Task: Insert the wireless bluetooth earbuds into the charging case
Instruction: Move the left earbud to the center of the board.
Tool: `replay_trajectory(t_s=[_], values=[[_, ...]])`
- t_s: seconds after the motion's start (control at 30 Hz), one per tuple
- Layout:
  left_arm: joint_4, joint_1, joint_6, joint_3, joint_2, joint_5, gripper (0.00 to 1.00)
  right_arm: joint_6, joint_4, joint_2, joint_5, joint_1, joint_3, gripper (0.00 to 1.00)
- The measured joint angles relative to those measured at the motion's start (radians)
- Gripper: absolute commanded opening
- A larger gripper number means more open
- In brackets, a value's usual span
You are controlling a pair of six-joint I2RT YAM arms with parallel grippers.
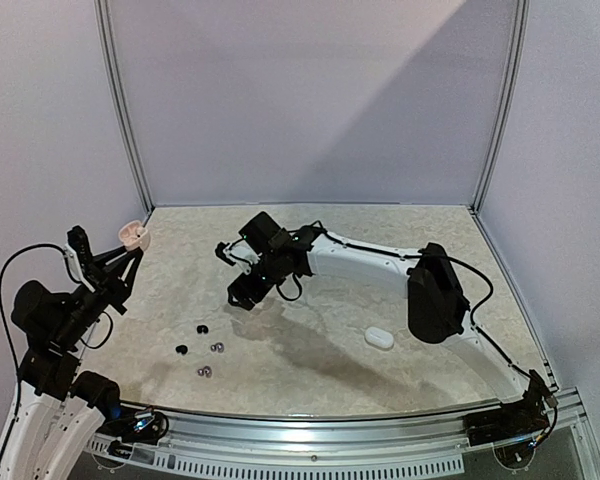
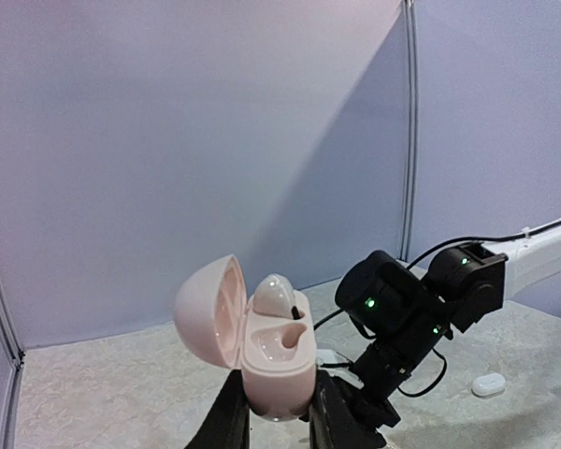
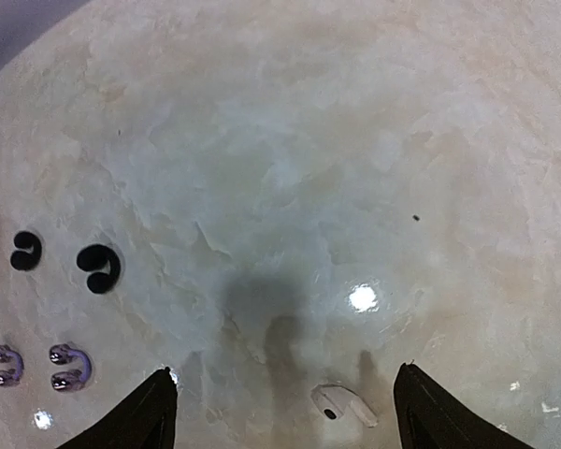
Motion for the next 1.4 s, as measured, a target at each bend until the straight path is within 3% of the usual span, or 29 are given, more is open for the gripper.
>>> replay_trajectory(t_s=[0.4,0.77,1.17,1.4], values=[[0.016,0.008,0.021,-0.007,-0.044,0.037,0.0,-0.061,0.046,0.068,-0.024,-0.006,-0.002,0.57],[0.019,0.009,0.021,-0.009,-0.066,0.045,0.0,-0.056,0.101,0.051,0.004,-0.011,-0.1,0.33],[0.021,0.01,0.02,-0.01,-0.089,0.046,0.0,-0.029,0.117,-0.008,0.085,0.006,-0.195,0.12],[0.021,0.01,0.021,-0.01,-0.089,0.046,0.0,0.043,0.132,-0.05,0.14,0.018,-0.266,0.05]])
